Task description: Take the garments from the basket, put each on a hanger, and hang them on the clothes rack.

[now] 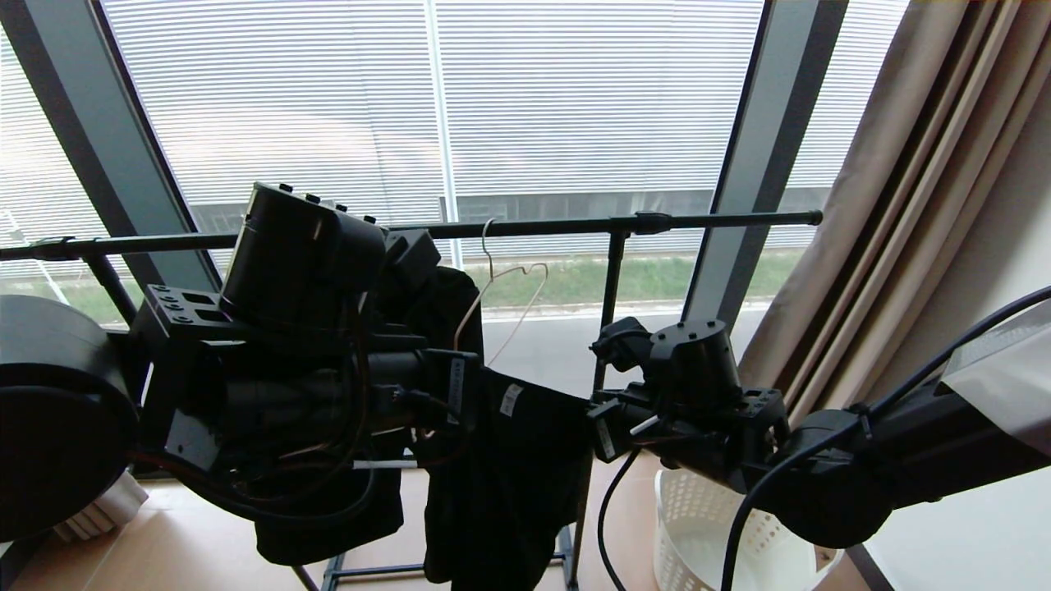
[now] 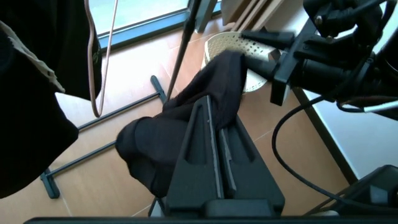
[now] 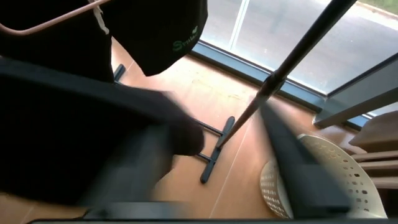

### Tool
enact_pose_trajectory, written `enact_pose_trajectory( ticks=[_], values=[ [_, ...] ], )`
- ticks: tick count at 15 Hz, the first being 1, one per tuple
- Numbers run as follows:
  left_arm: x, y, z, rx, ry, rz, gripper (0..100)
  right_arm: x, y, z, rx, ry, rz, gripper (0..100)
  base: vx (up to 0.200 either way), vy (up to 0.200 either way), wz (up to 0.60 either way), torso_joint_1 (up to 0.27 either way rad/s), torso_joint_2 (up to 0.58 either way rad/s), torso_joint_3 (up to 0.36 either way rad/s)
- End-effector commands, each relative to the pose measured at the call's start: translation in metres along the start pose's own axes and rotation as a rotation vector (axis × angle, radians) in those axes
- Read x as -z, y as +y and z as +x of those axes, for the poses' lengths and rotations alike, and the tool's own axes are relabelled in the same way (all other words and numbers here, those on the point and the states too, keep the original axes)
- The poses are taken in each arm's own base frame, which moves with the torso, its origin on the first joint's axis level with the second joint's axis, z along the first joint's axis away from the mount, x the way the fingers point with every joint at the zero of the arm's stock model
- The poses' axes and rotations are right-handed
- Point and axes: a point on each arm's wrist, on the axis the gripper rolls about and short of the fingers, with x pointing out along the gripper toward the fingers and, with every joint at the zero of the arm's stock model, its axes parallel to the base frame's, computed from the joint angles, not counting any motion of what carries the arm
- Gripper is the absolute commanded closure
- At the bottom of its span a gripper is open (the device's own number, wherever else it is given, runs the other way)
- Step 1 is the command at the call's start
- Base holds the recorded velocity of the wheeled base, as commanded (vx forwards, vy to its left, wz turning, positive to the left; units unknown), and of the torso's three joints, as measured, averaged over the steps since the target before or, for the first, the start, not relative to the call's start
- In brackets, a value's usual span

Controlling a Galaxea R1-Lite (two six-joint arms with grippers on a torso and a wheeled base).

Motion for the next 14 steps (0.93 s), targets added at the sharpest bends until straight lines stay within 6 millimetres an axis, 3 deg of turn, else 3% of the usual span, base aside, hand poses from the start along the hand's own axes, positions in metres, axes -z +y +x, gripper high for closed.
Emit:
enact_pose_trajectory(
  ticks=[1,4,7,11,12,14],
  values=[
    [0.002,0.001,0.001,-0.004,0.007,-0.001,100,-0.002,-0.001,-0.001,0.001,-0.006,0.001,100,0.0,0.0,0.0,0.0,0.0,0.0],
    [0.005,0.009,0.005,-0.023,0.026,-0.013,100,-0.008,-0.007,-0.007,0.012,-0.03,0.016,100,0.0,0.0,0.0,0.0,0.0,0.0],
    [0.015,0.015,0.017,-0.005,0.094,-0.019,100,-0.027,-0.014,-0.033,0.023,-0.103,0.028,100,0.0,0.0,0.0,0.0,0.0,0.0],
    [0.024,0.016,0.018,-0.009,0.124,0.015,100,-0.044,-0.016,-0.06,0.019,-0.177,0.038,100,0.0,0.0,0.0,0.0,0.0,0.0],
    [0.027,0.017,0.018,-0.011,0.134,0.021,0,-0.046,-0.018,-0.063,0.023,-0.189,0.042,100,0.0,0.0,0.0,0.0,0.0,0.0],
    [0.033,0.019,0.017,-0.016,0.15,0.036,0,-0.049,-0.021,-0.067,0.029,-0.201,0.047,100,0.0,0.0,0.0,0.0,0.0,0.0]
  ],
)
